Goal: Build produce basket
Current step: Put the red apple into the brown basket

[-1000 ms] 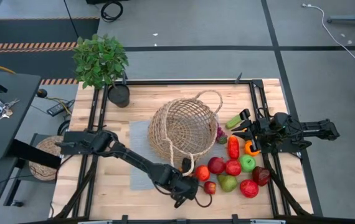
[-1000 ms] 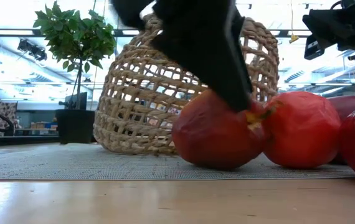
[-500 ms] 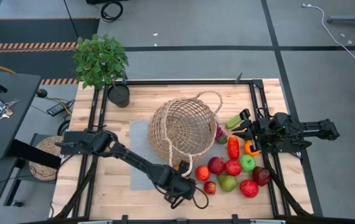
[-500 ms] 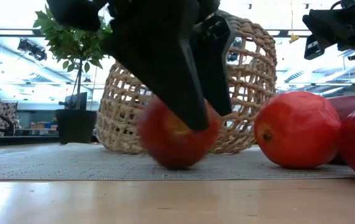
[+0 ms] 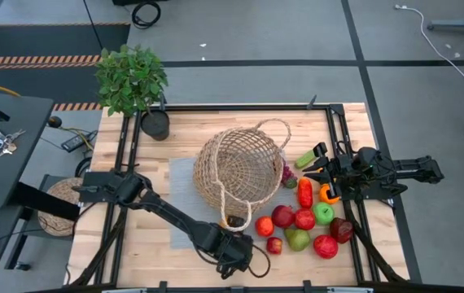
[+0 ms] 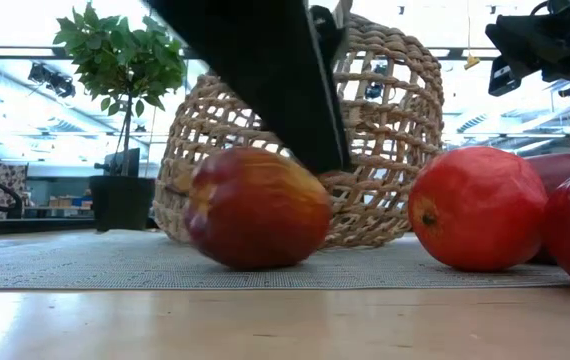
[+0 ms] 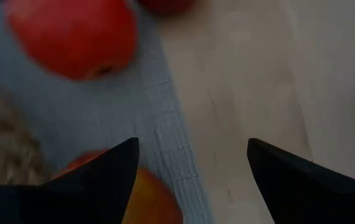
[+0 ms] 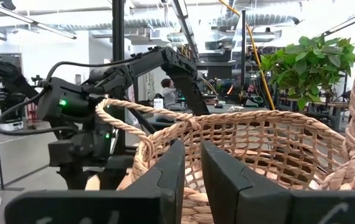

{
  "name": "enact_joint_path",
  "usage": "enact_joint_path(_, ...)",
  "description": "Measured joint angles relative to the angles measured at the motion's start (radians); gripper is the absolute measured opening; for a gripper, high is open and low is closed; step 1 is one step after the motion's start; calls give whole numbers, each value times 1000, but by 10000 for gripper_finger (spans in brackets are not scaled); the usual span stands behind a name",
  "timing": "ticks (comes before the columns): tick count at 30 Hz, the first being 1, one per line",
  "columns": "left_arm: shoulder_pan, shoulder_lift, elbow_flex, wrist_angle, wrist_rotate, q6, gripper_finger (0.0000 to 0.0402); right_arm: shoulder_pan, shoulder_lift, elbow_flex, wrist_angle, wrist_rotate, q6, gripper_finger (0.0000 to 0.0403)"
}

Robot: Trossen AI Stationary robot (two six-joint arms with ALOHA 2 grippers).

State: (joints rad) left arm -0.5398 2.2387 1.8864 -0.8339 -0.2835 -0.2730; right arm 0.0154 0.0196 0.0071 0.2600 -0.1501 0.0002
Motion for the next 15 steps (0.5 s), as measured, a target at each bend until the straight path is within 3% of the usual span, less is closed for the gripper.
enact_joint_path(9, -137, -2, 18, -131, -276, -347, 276, 0, 0, 0, 0, 0, 0, 62)
enact_joint_path(15, -223, -2, 16, -363, -467, -739, 276, 0, 0, 0, 0, 0, 0, 62)
